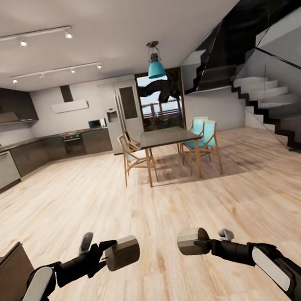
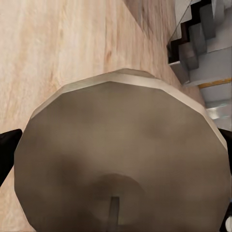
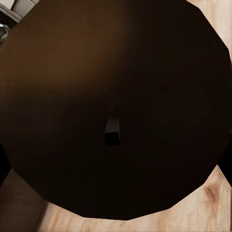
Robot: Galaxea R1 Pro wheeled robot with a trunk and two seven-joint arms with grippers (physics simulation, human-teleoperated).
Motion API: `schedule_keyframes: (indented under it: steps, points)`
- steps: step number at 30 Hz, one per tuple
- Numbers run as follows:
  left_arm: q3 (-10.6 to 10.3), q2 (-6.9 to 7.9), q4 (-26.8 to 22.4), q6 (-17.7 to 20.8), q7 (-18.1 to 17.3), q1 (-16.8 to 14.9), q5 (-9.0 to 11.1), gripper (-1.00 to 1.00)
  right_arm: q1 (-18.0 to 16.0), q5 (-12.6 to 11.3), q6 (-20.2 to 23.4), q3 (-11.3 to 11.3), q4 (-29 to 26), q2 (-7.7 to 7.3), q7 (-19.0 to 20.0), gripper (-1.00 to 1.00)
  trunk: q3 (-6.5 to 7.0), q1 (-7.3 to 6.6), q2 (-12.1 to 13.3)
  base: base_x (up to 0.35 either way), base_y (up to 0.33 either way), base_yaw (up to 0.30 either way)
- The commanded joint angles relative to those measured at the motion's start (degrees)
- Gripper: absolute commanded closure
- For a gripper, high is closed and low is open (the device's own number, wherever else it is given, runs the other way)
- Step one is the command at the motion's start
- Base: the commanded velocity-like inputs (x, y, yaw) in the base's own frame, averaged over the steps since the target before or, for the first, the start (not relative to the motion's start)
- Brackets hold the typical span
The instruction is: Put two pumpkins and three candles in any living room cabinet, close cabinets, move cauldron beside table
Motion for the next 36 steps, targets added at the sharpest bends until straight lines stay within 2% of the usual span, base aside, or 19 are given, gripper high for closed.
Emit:
schedule_keyframes:
  steps: [1,7,21,27,36]
  points:
    - [0.0,0.01,0.0,0.2,0.3,-0.1,0.8,1.00,0.0,-0.7,0.3,0.1,-0.1,-0.05,0.0,1.00,-0.15,0.01,0.0,0.107,-0.089,0.151]
    - [0.0,0.01,0.0,0.2,0.4,-0.1,0.8,1.00,0.0,-1.2,-0.3,0.2,-0.1,-0.46,1.0,1.00,-0.66,0.01,0.0,0.022,-0.018,0.158]
    - [0.0,0.01,0.0,0.1,0.4,-0.1,0.9,1.00,0.0,-0.7,-0.3,0.1,-0.1,-0.15,0.9,1.00,-1.83,0.01,0.0,0.000,0.000,0.162]
    - [0.0,0.01,0.2,0.1,0.4,-0.1,0.8,1.00,0.0,-1.2,-0.4,0.2,-0.2,-0.57,1.1,1.00,-2.31,0.01,0.0,0.005,0.000,0.173]
    - [0.0,0.01,0.2,0.1,0.4,-0.1,0.7,1.00,0.0,-1.2,-0.4,0.2,-0.1,-0.57,1.1,1.00,-3.01,0.01,0.0,0.276,-0.024,0.179]
